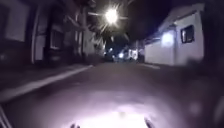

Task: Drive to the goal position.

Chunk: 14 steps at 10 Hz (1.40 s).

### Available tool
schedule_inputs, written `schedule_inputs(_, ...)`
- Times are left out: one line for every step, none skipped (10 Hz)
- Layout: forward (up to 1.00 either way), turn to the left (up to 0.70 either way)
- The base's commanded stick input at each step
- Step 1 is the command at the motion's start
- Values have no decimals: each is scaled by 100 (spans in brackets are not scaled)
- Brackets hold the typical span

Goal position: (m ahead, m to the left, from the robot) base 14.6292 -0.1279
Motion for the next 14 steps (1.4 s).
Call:
schedule_inputs(100,0)
schedule_inputs(100,0)
schedule_inputs(100,0)
schedule_inputs(100,0)
schedule_inputs(100,0)
schedule_inputs(100,0)
schedule_inputs(100,0)
schedule_inputs(100,0)
schedule_inputs(100,0)
schedule_inputs(100,0)
schedule_inputs(100,0)
schedule_inputs(100,0)
schedule_inputs(100,0)
schedule_inputs(100,0)
